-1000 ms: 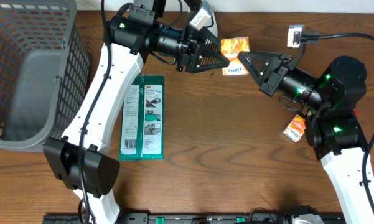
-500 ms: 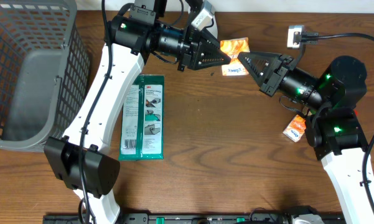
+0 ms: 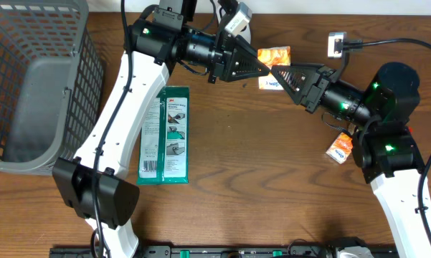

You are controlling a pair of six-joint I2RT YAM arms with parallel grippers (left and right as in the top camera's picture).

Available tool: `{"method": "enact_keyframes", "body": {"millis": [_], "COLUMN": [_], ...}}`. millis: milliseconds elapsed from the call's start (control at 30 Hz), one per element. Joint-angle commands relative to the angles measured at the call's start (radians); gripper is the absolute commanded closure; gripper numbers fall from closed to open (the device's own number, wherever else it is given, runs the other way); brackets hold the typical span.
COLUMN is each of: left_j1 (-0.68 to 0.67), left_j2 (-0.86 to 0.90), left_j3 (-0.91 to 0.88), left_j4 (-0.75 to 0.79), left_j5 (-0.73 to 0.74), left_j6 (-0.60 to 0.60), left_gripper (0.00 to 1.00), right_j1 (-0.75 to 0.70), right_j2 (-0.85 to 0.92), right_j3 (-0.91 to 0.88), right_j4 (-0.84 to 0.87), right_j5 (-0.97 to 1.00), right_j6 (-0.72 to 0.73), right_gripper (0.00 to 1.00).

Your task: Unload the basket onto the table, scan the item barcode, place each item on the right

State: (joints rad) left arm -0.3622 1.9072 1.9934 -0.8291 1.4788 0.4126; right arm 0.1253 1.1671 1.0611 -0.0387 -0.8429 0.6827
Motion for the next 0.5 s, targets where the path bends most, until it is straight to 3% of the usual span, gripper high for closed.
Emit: {"method": "enact_keyframes", "body": {"millis": [0,167,333,467], "left_j1": [-0.013,-0.013,-0.013,-0.013], "left_j2": [-0.026,-0.026,-0.026,-0.026], "left_j3": [0.01,0.01,0.01,0.01], "left_j4": [0.002,0.002,0.002,0.01], "left_j5": [0.043,0.026,-0.03,-0.032], "left_j6": [-0.06,-0.072,-0.075,-0.079], "left_gripper": [0.92,0.92,0.92,0.92], "right_j1": [-0.022,-0.021,-0.02,-0.019], "right_j2": [0.013,0.013,0.013,0.013], "right_j3": [-0.003,-0.003,-0.003,-0.003], "right_j4": [-0.029,-0.069,-0.079,-0.109], "right_j5": [0.021,0.012,-0.067,-0.094], "right_j6": [-0.019,-0.034,-0.034,-0.05], "right_gripper": [0.69,0.85,0.77,0.8]}}
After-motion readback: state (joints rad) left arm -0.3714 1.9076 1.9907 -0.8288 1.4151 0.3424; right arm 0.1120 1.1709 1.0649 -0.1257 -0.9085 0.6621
